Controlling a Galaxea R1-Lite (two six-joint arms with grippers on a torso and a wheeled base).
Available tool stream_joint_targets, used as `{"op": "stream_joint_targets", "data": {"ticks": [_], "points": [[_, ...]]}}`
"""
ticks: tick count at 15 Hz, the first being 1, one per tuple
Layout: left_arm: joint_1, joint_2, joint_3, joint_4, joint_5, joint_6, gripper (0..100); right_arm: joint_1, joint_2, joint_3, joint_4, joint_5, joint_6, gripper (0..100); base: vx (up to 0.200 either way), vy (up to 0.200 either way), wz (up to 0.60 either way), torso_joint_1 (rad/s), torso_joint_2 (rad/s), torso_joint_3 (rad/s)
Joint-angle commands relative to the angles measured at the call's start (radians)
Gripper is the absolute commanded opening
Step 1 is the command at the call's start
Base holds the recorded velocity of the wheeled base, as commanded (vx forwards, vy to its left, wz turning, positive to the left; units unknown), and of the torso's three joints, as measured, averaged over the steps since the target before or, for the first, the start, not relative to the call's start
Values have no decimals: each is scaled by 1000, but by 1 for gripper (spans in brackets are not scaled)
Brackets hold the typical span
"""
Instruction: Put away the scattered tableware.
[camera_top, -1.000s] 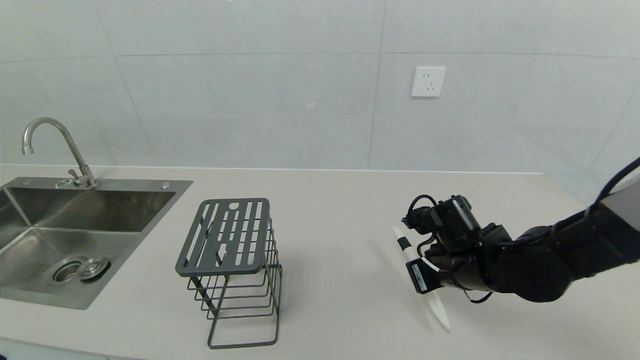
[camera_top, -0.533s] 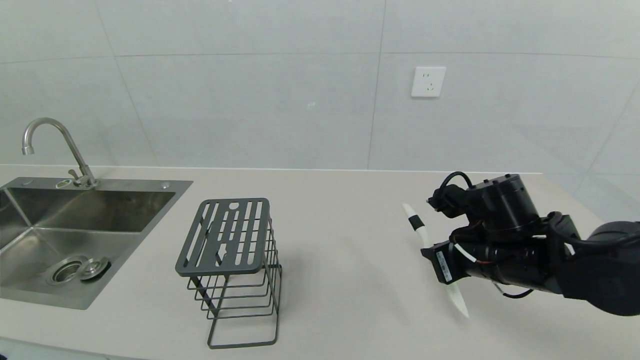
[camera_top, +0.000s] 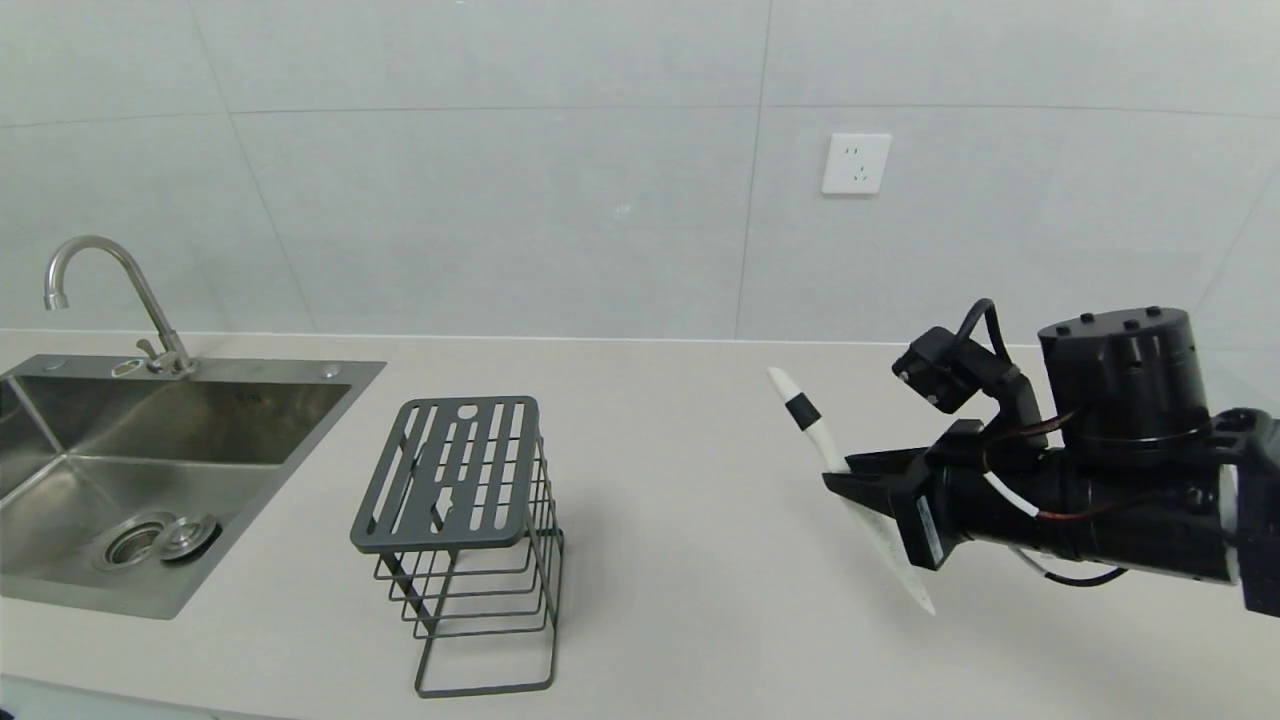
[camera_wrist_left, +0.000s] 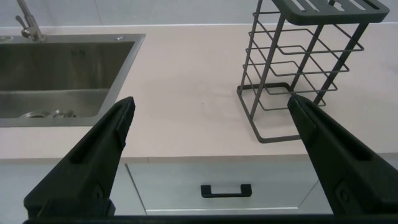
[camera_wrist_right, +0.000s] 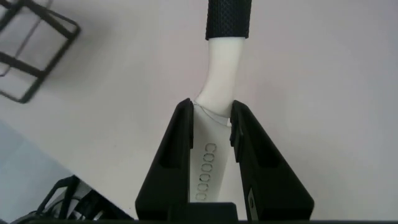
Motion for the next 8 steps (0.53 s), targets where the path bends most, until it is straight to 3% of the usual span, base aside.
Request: {"op": "stream_joint_targets", "data": {"ticks": [1, 3, 4, 5, 6, 8], "points": [[0, 1, 0, -1, -13, 12, 100, 0, -17, 15, -13, 54, -48, 0, 0, 0, 0, 0, 0, 0], [0, 1, 0, -11, -29, 35, 100, 0, -19, 18, -13, 102, -83, 0, 0, 0, 0, 0, 0, 0], [0, 1, -11, -129, -32, 21, 100, 0, -25, 21, -13, 116, -105, 0, 0, 0, 0, 0, 0, 0], [0, 1, -69, -339, -45, 6, 100, 0, -32, 23, -13, 130, -114, 0, 0, 0, 0, 0, 0, 0], [-4, 33, -155, -380, -112, 3, 100, 0, -34, 23, -13, 131, -117, 0, 0, 0, 0, 0, 0, 0], [-6, 56, -230, -305, -292, -26, 100, 0, -43, 27, -14, 194, -162, 0, 0, 0, 0, 0, 0, 0]]}}
